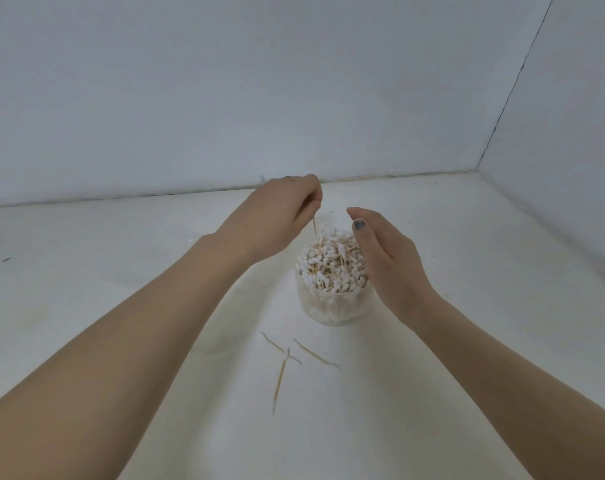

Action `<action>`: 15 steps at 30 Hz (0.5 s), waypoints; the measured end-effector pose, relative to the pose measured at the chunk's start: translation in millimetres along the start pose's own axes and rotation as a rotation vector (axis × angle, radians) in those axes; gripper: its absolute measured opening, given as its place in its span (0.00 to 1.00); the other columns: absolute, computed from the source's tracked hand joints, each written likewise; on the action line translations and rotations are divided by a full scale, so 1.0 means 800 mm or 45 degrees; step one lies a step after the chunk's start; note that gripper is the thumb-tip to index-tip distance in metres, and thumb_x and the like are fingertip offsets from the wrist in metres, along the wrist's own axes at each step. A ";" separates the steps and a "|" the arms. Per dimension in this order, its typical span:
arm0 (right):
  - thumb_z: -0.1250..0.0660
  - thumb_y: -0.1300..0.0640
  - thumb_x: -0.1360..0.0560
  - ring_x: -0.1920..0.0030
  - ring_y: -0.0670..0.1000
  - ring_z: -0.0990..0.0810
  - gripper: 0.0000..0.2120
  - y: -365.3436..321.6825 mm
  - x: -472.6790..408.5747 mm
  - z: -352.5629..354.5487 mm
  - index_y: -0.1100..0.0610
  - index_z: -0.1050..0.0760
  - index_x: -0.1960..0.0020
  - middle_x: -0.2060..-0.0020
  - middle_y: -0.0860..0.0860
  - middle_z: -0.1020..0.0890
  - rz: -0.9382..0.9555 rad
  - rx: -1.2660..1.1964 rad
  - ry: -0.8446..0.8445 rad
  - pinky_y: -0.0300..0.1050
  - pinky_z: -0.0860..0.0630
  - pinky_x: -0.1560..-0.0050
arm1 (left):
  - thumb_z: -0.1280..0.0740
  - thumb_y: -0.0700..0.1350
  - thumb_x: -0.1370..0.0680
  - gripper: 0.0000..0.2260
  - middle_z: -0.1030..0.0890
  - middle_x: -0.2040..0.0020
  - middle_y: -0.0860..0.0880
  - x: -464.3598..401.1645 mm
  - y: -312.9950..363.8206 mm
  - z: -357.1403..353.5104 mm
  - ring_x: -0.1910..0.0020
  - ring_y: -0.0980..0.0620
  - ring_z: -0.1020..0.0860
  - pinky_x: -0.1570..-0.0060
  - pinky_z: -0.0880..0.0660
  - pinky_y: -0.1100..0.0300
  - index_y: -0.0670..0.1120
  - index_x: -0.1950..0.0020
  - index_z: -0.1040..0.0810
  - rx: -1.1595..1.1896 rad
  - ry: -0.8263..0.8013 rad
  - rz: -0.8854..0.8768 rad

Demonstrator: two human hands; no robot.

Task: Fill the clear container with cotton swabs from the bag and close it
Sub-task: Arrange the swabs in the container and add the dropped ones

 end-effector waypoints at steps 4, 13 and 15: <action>0.44 0.50 0.15 0.42 0.28 0.27 0.17 -0.003 0.000 -0.001 0.47 0.26 0.30 0.40 0.35 0.22 0.012 0.000 -0.001 0.22 0.35 0.45 | 0.36 0.44 0.18 0.04 0.21 0.57 0.53 -0.001 -0.012 -0.033 0.57 0.50 0.24 0.53 0.24 0.47 0.48 0.52 0.22 -0.121 -0.110 0.065; 0.46 0.55 0.14 0.34 0.35 0.29 0.17 -0.008 0.005 -0.006 0.51 0.23 0.32 0.33 0.42 0.23 0.227 0.248 -0.084 0.27 0.37 0.34 | 0.33 0.46 0.17 0.09 0.15 0.41 0.44 0.030 -0.045 -0.092 0.40 0.44 0.17 0.35 0.22 0.44 0.46 0.40 0.17 1.238 -0.103 0.900; 0.47 0.53 0.14 0.29 0.39 0.31 0.18 -0.007 0.005 -0.007 0.49 0.24 0.30 0.29 0.44 0.26 0.272 0.348 -0.129 0.33 0.38 0.29 | 0.33 0.44 0.18 0.09 0.15 0.41 0.43 0.033 -0.040 -0.101 0.41 0.43 0.16 0.36 0.21 0.45 0.45 0.39 0.18 1.278 -0.132 0.898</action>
Point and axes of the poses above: each hand's wrist, its own x-axis away from the middle knuckle, its own z-axis out of the back of the hand, y = z × x, the point moved 7 cm from there along -x, towards the middle knuckle
